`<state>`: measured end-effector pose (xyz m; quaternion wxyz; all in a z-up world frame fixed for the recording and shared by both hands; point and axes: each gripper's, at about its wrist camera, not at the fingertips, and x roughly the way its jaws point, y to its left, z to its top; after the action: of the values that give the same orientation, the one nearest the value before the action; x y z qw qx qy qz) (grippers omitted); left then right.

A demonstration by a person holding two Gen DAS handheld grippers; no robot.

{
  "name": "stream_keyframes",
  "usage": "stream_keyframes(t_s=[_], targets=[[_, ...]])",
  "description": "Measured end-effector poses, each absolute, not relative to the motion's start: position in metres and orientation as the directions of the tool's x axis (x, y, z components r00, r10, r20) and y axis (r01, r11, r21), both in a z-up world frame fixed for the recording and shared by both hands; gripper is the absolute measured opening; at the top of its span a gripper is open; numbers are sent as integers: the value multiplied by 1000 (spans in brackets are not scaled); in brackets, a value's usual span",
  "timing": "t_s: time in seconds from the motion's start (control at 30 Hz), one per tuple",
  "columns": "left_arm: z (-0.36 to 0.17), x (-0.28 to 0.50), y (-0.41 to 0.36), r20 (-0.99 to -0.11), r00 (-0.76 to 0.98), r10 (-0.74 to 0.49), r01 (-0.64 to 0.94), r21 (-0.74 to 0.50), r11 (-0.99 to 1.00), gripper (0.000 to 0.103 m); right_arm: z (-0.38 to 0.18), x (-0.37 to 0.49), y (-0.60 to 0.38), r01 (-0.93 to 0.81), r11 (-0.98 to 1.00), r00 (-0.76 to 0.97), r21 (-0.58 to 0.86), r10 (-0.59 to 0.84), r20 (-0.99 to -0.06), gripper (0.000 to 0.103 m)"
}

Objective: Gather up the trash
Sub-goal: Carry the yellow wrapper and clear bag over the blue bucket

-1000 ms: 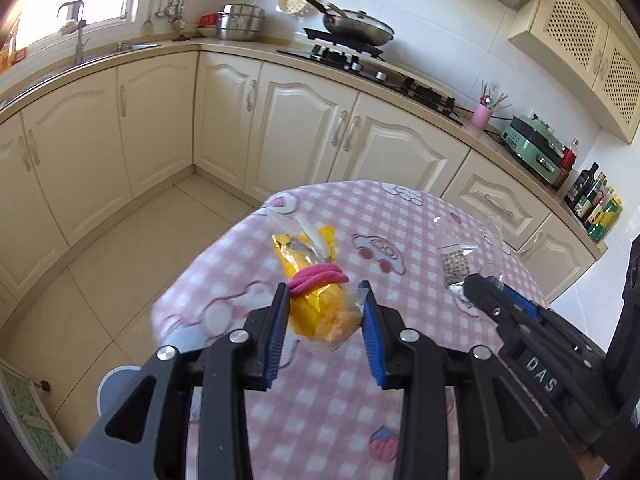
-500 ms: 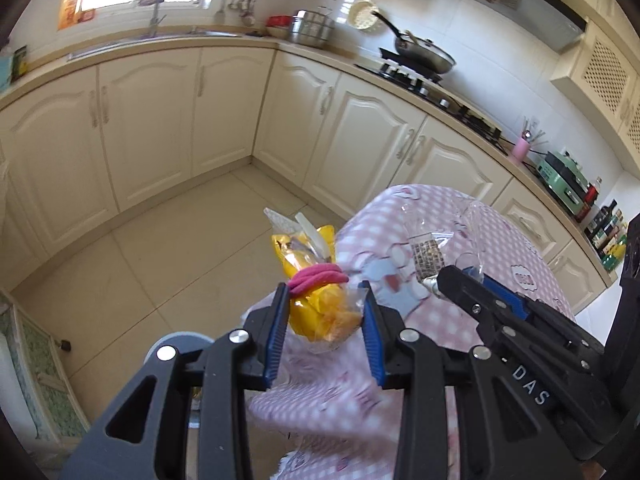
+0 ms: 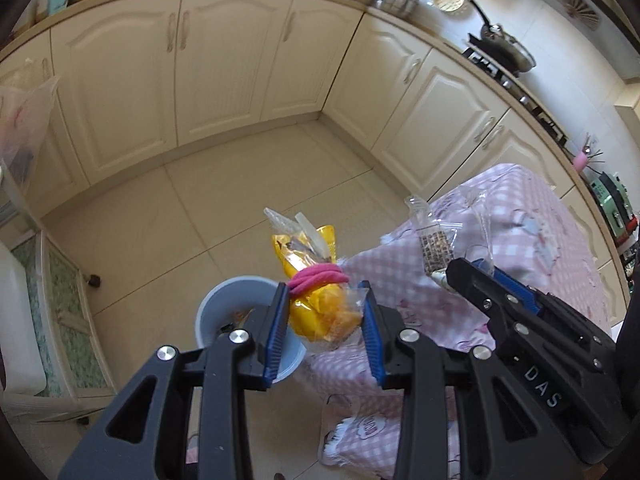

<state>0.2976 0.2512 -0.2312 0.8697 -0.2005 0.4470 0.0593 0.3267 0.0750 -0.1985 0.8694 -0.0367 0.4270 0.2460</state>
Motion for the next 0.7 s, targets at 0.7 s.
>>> stream_keyframes(t_s=[0.7], targets=[[-282, 320, 292, -843, 536, -54, -360, -285, 888, 58, -251, 349, 112, -449, 878, 436, 165, 376, -817, 24]])
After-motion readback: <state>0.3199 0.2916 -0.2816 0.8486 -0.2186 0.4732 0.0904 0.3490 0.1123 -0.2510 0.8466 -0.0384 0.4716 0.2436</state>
